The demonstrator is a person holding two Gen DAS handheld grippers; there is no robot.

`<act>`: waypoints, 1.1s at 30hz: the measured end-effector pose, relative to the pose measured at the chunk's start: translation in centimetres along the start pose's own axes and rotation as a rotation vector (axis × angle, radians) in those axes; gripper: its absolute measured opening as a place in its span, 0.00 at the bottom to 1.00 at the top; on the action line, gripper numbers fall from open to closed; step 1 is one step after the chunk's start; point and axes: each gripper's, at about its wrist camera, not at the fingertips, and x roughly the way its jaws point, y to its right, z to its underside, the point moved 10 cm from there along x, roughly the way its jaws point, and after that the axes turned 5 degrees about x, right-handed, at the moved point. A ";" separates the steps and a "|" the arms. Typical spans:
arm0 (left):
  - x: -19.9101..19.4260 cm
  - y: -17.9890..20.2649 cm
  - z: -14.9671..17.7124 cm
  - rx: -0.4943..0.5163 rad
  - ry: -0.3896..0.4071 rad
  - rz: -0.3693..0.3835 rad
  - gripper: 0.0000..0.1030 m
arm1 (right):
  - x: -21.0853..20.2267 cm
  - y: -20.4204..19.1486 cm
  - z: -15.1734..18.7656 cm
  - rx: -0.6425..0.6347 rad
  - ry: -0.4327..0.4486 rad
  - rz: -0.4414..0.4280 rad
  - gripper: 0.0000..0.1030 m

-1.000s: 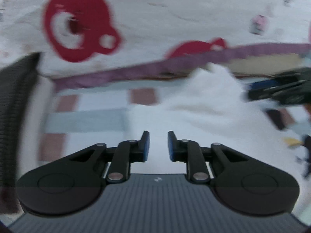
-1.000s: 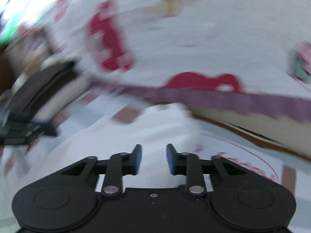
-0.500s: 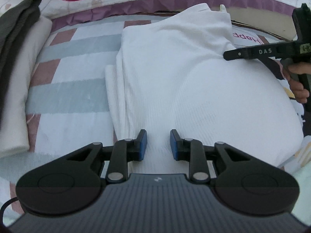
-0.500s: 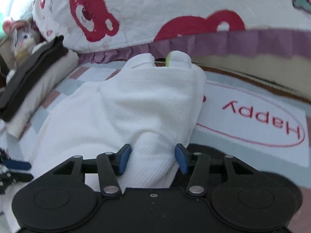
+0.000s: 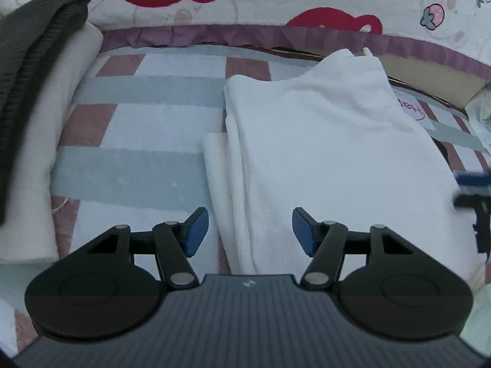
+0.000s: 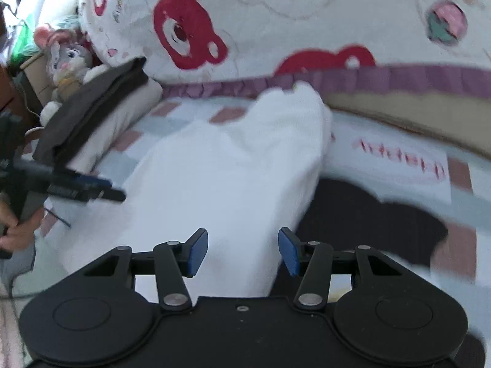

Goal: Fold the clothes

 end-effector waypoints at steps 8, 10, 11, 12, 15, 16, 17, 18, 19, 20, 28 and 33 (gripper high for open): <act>2.4 0.0 -0.4 -0.052 -0.013 0.062 0.32 | -2.2 1.8 4.0 0.298 0.034 -0.204 0.25; 2.4 0.0 -0.4 -0.047 -0.011 0.067 0.32 | -2.7 2.0 4.1 0.308 0.063 -0.214 0.17; 2.3 0.2 -0.3 -0.032 -0.011 0.065 0.32 | -2.7 2.1 4.1 0.303 0.066 -0.209 0.16; 2.3 0.2 -0.3 -0.022 -0.012 0.056 0.34 | -2.6 2.1 4.1 0.296 0.062 -0.205 0.16; 2.2 -0.3 -0.4 -0.025 -0.005 0.018 0.44 | -2.4 1.7 4.2 0.275 0.048 -0.207 0.20; 2.1 -0.5 -0.4 -0.026 -0.003 0.004 0.48 | -2.4 1.5 4.3 0.268 0.042 -0.213 0.21; 1.9 -0.6 -0.2 -0.028 -0.004 0.008 0.49 | -2.4 1.3 4.3 0.262 0.036 -0.219 0.25; 1.6 -0.6 0.2 -0.029 -0.005 0.020 0.49 | -2.4 1.1 4.4 0.255 0.031 -0.225 0.25; 1.4 -0.7 0.6 -0.031 -0.007 0.031 0.48 | -2.4 0.9 4.4 0.249 0.025 -0.231 0.26; 1.2 -0.6 1.0 -0.043 -0.020 0.060 0.47 | -2.4 0.7 4.5 0.242 0.019 -0.236 0.28; 1.7 -0.3 1.1 -0.093 -0.032 0.116 0.38 | -1.4 1.2 5.0 0.258 -0.023 -0.243 0.30; 1.5 0.1 0.5 -0.063 -0.013 0.107 0.11 | -0.3 1.4 4.7 0.262 0.010 -0.223 0.29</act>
